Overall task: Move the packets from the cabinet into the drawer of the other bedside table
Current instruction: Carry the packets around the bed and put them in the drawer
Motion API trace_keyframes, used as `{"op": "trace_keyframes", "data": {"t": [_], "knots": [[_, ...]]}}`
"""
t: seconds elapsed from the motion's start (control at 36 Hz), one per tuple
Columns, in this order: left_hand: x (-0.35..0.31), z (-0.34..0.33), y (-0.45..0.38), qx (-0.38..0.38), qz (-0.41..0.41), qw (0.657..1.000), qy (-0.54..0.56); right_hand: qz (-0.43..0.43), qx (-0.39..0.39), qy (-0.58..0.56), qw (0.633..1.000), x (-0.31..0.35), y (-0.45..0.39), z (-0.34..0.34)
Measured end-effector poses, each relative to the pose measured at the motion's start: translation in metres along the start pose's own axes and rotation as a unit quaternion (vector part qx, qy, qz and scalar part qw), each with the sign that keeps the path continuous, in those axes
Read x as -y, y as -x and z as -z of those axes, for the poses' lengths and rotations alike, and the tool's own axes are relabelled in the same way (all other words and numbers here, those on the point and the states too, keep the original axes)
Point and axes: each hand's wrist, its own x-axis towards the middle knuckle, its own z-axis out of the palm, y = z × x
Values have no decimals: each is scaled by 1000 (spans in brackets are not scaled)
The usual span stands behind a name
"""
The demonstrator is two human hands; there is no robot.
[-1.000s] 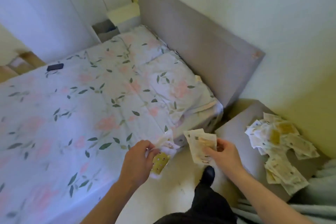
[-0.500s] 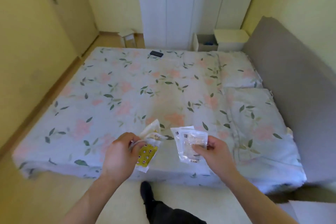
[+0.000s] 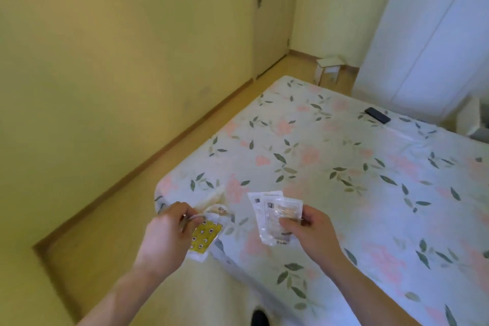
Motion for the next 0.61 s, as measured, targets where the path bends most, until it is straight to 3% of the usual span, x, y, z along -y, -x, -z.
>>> {"op": "trace_keyframes", "data": {"t": [0.31,0.42,0.61], "knots": [[128,93,-97,-101,114,988,-4,53,155,40,986,104,-138,-175],[176,130,-151,-126,120,985,-5,53,163,31,985,130,-176,-236],[252,188,-255,-106,105,989,-8,33,120,10,992,171,-235,-332]]}}
